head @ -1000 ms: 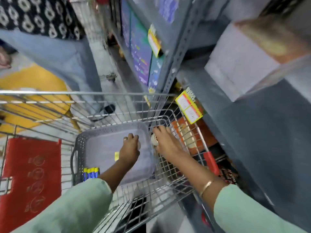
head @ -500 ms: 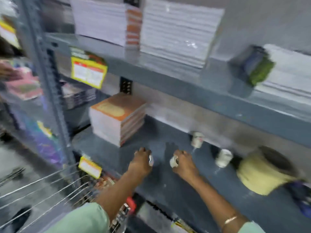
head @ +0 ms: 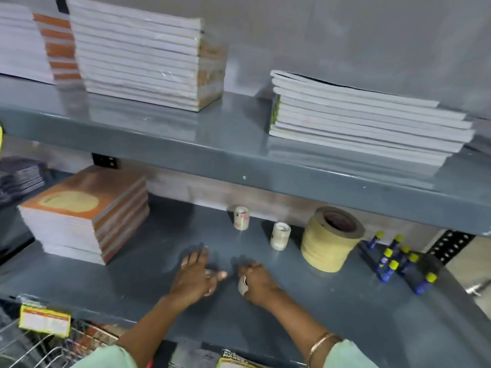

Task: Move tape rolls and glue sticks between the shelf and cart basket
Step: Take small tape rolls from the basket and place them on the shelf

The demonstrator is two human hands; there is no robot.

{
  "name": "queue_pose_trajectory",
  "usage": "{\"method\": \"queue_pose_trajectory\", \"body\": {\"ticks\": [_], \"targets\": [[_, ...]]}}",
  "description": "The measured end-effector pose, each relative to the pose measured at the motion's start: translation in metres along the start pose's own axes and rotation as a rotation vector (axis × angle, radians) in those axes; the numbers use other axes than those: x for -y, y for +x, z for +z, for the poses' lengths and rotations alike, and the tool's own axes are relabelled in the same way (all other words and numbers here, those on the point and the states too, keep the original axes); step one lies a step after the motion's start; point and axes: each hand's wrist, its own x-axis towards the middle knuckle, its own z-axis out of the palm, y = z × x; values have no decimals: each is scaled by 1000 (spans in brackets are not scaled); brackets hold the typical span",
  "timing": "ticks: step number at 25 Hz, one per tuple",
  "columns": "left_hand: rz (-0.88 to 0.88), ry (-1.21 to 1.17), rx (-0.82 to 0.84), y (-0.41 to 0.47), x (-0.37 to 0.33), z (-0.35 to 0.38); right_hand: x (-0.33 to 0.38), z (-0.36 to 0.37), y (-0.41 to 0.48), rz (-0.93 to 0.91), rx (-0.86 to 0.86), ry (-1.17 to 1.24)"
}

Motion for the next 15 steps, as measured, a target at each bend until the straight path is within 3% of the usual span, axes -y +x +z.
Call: {"method": "queue_pose_trajectory", "body": {"ticks": [4, 7, 15], "targets": [[-71, 37, -238, -3, 34, -1, -21, -62, 6, 26, -60, 91], [-54, 201, -235, -5, 58, 7, -35, -113, 13, 124, -131, 104], [-49, 222, -257, -2, 62, 14, -30, -146, 21, 262, -152, 127]]}}
